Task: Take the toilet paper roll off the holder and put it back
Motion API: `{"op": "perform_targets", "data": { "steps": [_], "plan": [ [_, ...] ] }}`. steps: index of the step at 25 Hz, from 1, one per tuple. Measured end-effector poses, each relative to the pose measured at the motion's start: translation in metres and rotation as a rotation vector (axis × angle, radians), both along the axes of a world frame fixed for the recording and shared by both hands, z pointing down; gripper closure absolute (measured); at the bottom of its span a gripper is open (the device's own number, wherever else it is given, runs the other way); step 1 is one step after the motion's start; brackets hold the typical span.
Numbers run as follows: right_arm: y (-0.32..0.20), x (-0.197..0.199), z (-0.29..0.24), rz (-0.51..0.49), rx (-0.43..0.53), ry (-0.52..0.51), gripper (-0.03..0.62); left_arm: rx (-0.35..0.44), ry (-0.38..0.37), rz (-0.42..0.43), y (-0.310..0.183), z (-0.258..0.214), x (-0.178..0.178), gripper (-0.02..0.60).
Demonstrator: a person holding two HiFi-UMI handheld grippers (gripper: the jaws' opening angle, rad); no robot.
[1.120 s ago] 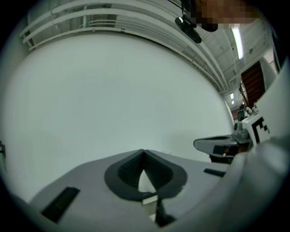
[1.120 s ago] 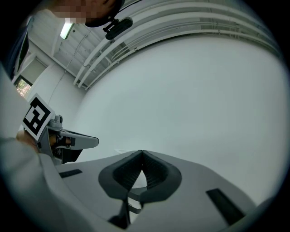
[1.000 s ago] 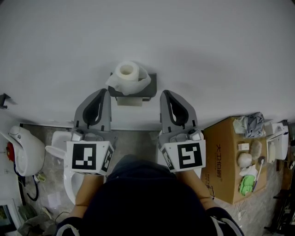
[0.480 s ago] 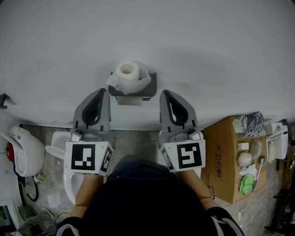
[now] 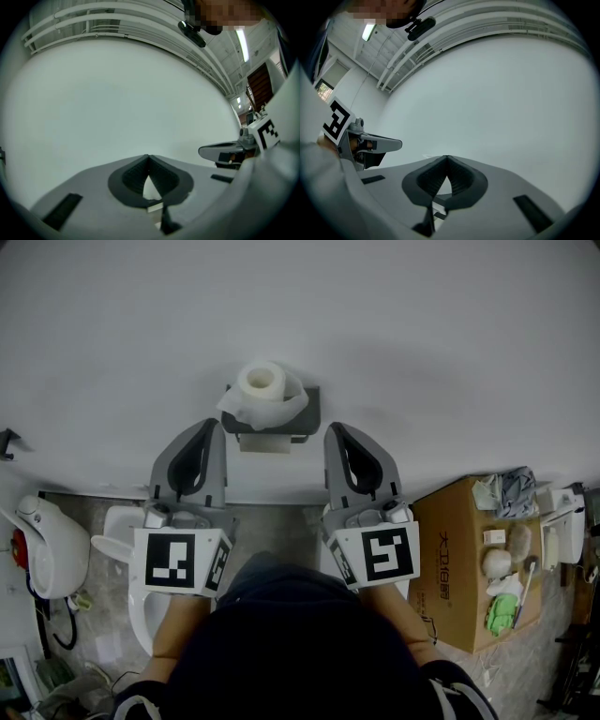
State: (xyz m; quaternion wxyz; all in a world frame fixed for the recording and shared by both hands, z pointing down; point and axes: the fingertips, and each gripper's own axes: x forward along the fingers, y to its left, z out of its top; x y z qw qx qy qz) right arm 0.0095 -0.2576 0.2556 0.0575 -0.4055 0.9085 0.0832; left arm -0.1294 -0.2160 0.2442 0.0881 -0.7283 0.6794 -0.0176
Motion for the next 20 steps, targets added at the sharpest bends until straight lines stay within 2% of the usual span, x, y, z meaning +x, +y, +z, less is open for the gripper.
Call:
{"op": "perform_targets", "data": {
  "steps": [20],
  "plan": [
    [0.004, -0.028, -0.024, 0.073, 0.045, 0.029, 0.579, 0.020, 0.011, 0.082, -0.006, -0.013, -0.015, 0.581]
  ]
}}
